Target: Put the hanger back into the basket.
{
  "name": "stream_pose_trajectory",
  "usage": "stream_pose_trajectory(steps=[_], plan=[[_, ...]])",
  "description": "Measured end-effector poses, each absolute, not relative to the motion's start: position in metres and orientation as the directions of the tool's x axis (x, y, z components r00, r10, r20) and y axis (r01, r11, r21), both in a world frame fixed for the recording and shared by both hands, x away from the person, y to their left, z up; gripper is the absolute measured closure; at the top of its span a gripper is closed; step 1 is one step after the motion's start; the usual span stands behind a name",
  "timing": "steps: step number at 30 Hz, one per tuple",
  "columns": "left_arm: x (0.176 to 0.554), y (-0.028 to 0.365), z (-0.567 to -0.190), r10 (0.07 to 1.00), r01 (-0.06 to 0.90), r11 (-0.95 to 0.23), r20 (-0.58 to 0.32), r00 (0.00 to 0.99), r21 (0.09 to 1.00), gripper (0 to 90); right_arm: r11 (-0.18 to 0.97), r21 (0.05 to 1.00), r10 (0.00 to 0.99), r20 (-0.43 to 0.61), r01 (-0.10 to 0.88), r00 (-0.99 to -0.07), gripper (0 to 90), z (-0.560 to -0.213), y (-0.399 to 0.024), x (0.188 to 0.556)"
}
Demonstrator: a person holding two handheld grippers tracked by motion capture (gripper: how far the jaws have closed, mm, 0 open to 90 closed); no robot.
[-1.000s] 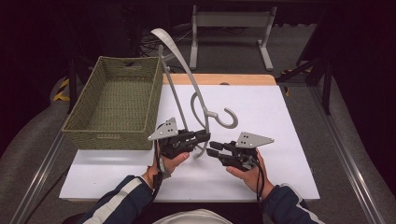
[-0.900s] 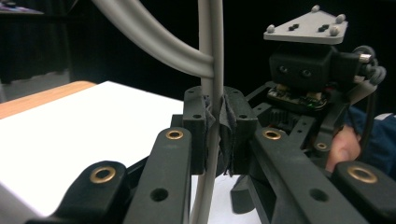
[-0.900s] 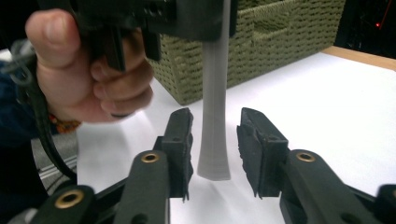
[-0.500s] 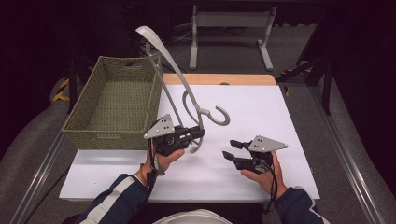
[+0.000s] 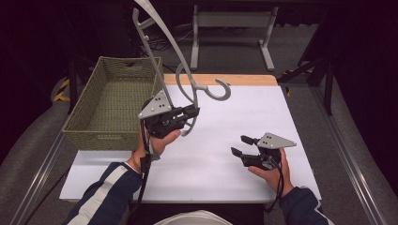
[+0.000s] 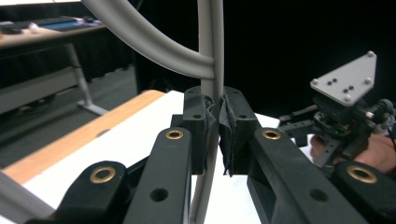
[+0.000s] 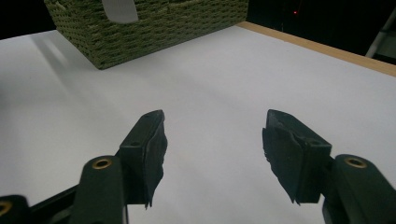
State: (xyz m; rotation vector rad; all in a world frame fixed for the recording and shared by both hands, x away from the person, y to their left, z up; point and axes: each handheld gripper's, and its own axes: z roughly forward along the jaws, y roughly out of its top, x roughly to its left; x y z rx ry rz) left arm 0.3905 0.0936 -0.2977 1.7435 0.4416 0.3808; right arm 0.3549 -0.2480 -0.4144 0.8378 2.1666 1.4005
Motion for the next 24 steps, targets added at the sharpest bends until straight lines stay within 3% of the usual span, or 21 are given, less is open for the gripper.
stream_pose_trajectory(steps=[6,24], plan=[[0.386,0.106,-0.280,0.519,0.052,-0.210,0.066,0.852,0.976,82.1,0.312,0.916,0.694,-0.037,0.254,-0.719,36.4,-0.415,-0.248,0.356],[0.405,0.174,-0.270,0.634,0.105,-0.284,0.104,0.766,0.953,82.1,0.335,0.904,0.696,-0.049,0.264,-0.716,34.4,-0.420,-0.244,0.359]])
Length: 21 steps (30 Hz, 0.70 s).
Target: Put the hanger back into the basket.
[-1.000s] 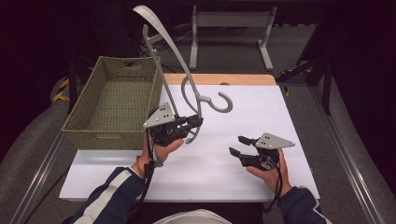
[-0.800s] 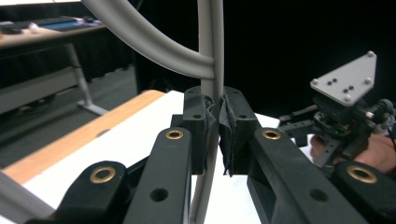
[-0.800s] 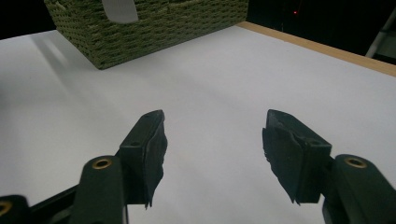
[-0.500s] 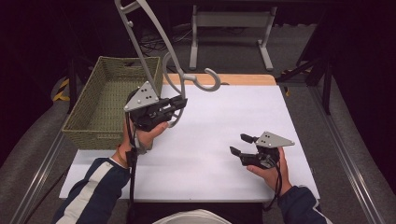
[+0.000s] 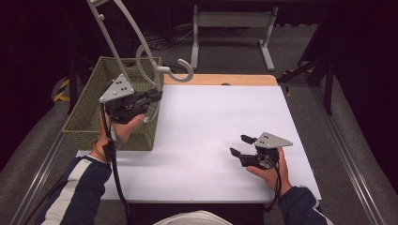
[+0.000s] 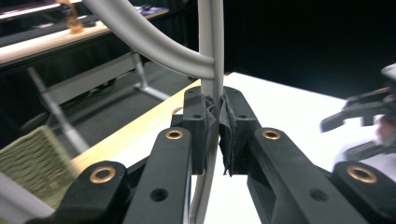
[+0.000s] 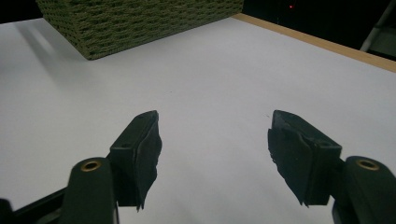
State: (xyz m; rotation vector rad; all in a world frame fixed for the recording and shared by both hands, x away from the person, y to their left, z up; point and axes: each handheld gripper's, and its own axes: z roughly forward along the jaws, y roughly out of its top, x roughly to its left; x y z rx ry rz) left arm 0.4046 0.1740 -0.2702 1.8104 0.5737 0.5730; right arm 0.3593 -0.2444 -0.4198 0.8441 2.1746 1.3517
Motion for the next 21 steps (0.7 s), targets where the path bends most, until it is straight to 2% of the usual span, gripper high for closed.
stream_pose_trajectory(steps=[6,21], plan=[[0.418,0.195,-0.274,0.668,0.163,-0.327,0.106,0.736,0.931,82.1,0.339,0.902,0.694,-0.049,0.266,-0.718,34.4,-0.420,-0.243,0.360],[0.451,0.232,-0.315,0.736,0.309,-0.412,0.114,0.667,0.857,82.1,0.348,0.895,0.686,-0.042,0.277,-0.726,33.9,-0.424,-0.241,0.361]])
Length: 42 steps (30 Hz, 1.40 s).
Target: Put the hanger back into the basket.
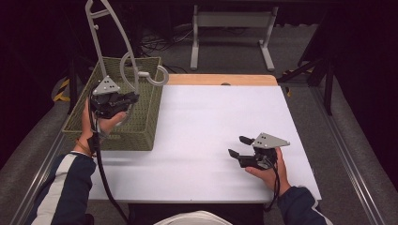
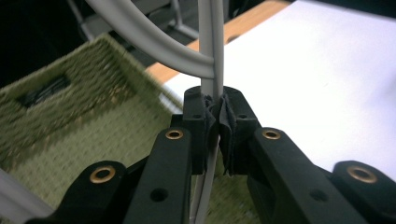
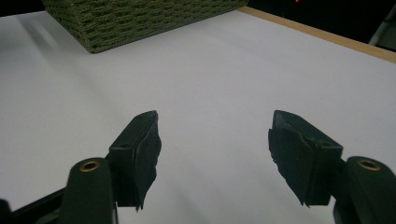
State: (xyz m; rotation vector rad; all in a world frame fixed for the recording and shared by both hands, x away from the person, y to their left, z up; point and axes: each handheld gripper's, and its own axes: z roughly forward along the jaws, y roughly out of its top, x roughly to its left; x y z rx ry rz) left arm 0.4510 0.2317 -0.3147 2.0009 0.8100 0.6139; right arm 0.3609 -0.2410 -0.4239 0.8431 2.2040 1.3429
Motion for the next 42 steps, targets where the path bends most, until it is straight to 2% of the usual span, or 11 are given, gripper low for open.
stream_pose_trajectory(steps=[19,30,42], plan=[[0.459,0.276,-0.351,0.771,0.442,-0.494,0.143,0.620,0.749,82.0,0.364,0.887,0.671,-0.036,0.286,-0.741,33.1,-0.425,-0.237,0.360],[0.455,0.283,-0.367,0.791,0.488,-0.517,0.174,0.587,0.703,81.8,0.344,0.887,0.663,0.002,0.307,-0.748,32.6,-0.427,-0.237,0.362],[0.449,0.288,-0.370,0.834,0.499,-0.473,0.186,0.520,0.726,81.8,0.319,0.893,0.653,0.035,0.317,-0.756,32.3,-0.426,-0.234,0.361]])
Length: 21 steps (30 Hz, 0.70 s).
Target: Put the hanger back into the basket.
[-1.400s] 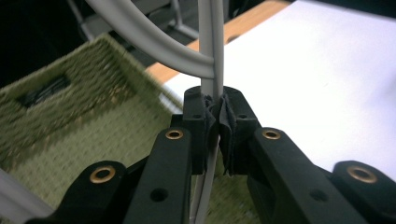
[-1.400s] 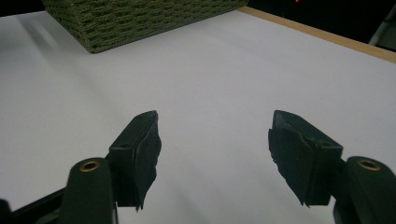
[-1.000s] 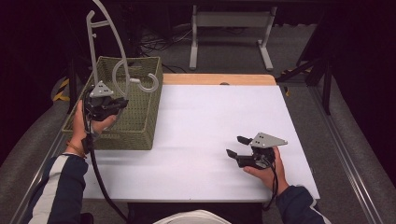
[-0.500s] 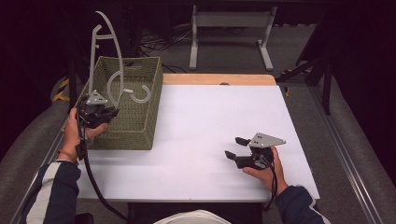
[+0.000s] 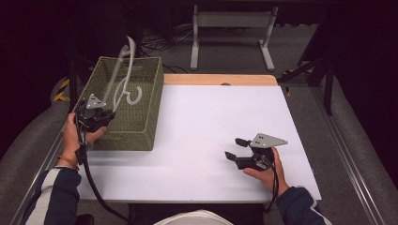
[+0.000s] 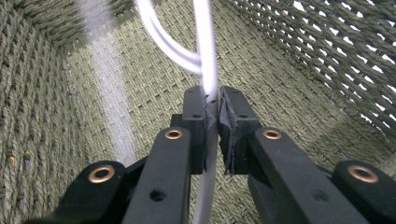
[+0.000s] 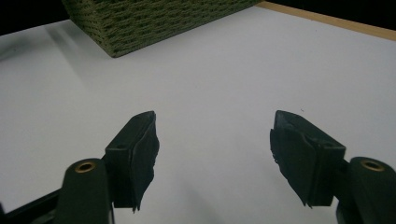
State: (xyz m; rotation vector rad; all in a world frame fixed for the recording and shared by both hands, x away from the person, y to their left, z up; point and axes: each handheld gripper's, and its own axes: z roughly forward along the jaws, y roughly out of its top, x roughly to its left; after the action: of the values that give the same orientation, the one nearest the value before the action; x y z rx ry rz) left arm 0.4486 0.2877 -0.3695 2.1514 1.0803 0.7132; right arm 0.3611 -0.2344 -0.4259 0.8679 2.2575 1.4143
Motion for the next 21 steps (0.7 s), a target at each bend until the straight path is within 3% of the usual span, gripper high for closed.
stream_pose_trajectory(steps=[5,14,21], plan=[[0.446,0.288,-0.370,0.836,0.477,-0.452,0.172,0.521,0.754,74.1,0.313,0.896,0.656,0.035,0.314,-0.754,32.0,-0.426,-0.236,0.362],[0.433,0.276,-0.365,0.822,0.342,-0.408,0.178,0.542,0.846,56.5,0.328,0.896,0.669,0.002,0.298,-0.744,32.0,-0.424,-0.237,0.361],[0.423,0.264,-0.359,0.818,0.240,-0.367,0.189,0.543,0.899,34.8,0.356,0.895,0.669,-0.044,0.268,-0.742,32.0,-0.422,-0.236,0.359]])
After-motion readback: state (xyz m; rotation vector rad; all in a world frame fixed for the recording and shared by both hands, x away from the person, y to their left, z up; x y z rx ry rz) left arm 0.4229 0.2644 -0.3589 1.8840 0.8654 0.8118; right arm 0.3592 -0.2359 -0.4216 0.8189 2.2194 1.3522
